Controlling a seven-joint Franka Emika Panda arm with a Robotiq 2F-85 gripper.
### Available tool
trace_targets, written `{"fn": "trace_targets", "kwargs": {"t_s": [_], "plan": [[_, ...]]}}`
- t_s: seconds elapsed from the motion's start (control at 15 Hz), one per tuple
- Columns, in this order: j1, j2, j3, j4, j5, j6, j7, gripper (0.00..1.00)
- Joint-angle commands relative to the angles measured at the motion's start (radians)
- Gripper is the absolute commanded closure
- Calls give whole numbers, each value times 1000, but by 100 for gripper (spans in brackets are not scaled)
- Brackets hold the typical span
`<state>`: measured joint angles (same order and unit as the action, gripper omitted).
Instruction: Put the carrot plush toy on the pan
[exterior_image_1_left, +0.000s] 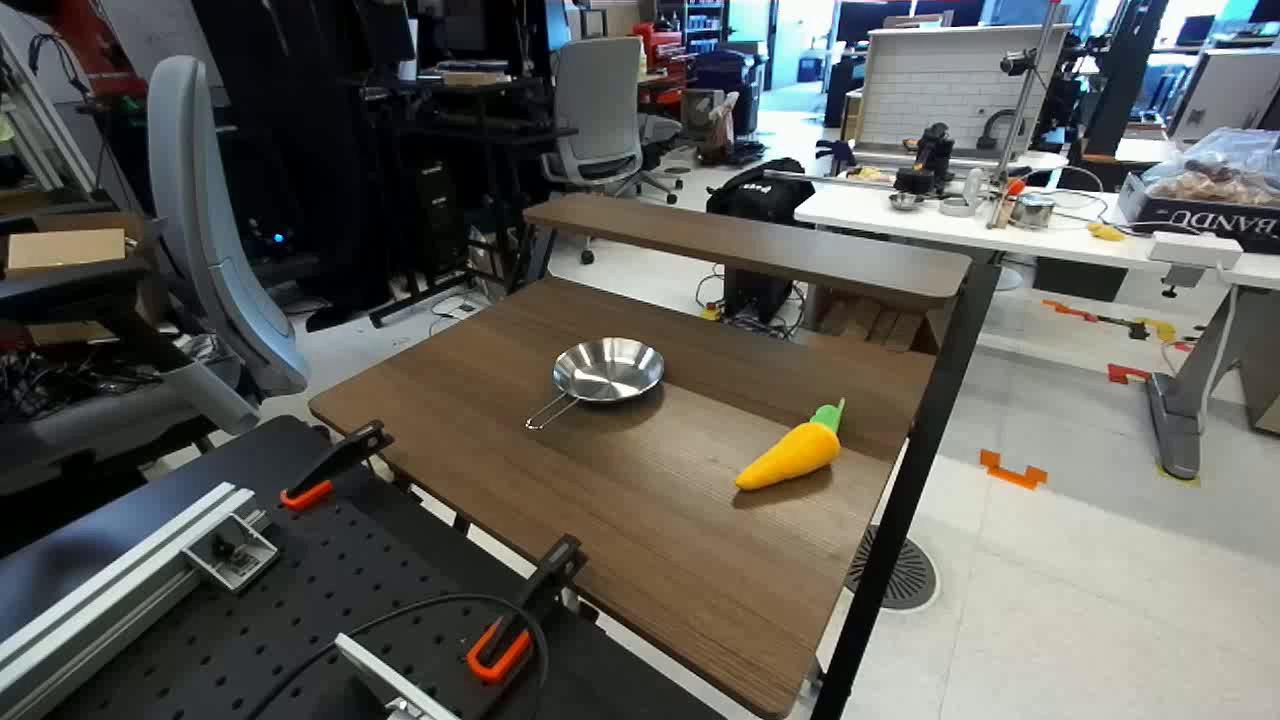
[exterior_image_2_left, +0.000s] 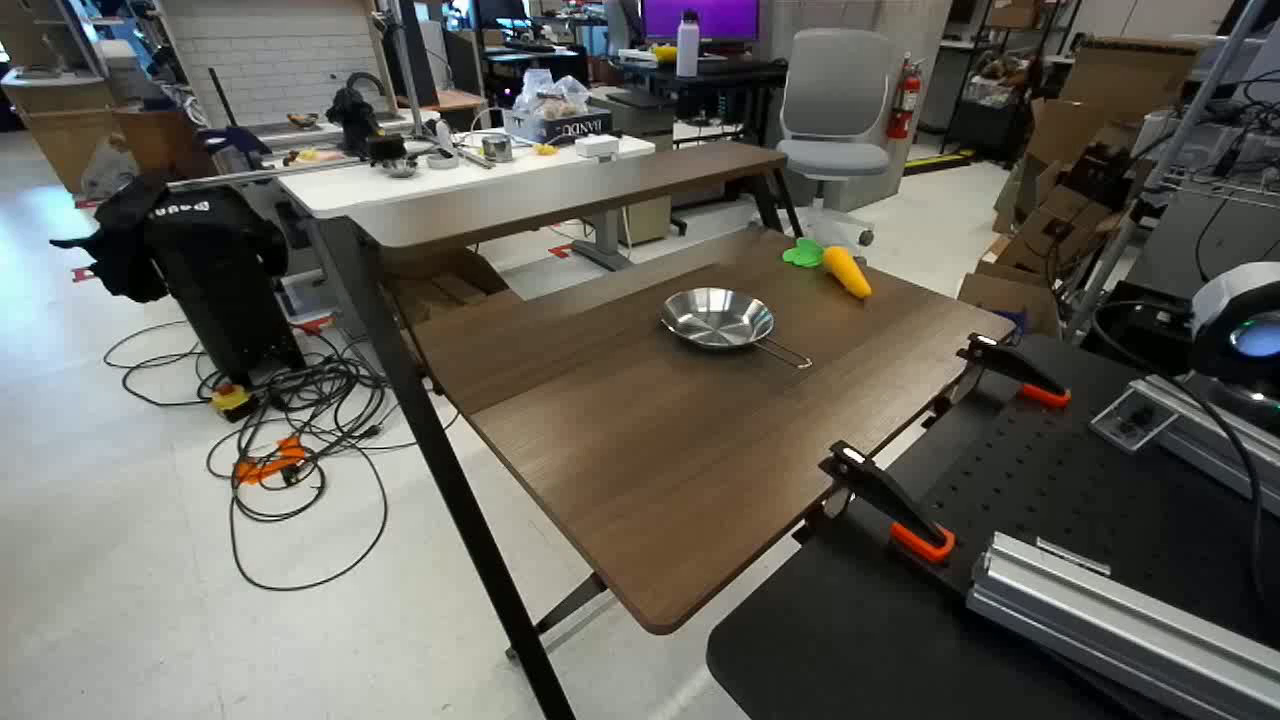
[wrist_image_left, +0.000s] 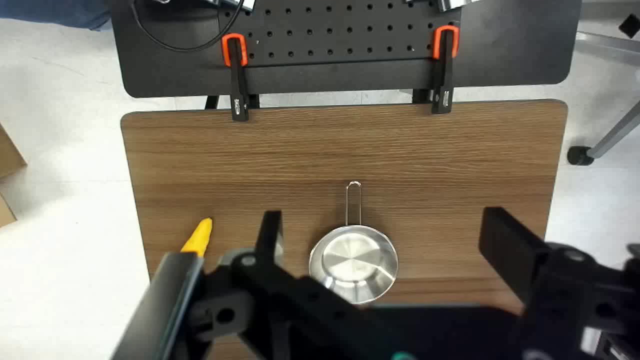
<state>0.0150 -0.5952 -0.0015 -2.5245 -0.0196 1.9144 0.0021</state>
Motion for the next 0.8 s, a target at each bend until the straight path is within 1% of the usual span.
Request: {"fn": "trace_targets", "kwargs": {"t_s": [0.0, 0.53, 0.73], "plan": [[-3, 0, 3, 2, 2, -2, -1, 0], [-7, 20, -6, -5, 4, 8, -8, 0], [-14, 42, -11, -23, -3, 39, -8, 0]]}}
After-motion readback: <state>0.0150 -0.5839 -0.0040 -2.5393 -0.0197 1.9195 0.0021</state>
